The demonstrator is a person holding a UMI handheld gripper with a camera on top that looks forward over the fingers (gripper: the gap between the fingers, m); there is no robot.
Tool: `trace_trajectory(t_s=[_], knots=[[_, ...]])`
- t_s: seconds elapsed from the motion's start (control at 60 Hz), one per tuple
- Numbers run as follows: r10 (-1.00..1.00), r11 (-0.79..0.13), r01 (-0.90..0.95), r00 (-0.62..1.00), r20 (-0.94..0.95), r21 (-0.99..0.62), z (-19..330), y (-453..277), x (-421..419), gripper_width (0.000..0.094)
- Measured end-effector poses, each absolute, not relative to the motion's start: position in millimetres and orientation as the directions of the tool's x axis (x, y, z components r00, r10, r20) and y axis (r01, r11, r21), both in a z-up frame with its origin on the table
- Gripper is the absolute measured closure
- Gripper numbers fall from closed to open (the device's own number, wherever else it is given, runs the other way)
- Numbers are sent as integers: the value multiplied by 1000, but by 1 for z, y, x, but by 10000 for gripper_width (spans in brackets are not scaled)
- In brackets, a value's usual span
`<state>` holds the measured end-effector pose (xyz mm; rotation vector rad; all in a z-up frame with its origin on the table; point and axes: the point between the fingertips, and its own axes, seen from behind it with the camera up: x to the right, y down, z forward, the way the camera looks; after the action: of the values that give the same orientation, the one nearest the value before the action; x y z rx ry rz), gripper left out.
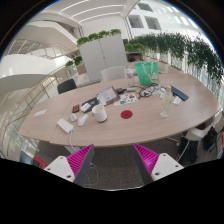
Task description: Pour water
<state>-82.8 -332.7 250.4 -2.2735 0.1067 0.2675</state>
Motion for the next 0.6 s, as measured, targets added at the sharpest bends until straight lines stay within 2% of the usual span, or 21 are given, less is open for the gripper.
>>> trace_trajectory(t_s=[0.15,0.25,0.433,0.6], knots=[[-12,-622,-137,986,-166,-771,229,-305,-43,107],[-9,-501,-105,993,-116,-859,217,-262,11,108],[-67,-327,-16,998,6,-945,170,-162,133,107],[-132,-255,-31,991,3,-966,124,-74,208,109]])
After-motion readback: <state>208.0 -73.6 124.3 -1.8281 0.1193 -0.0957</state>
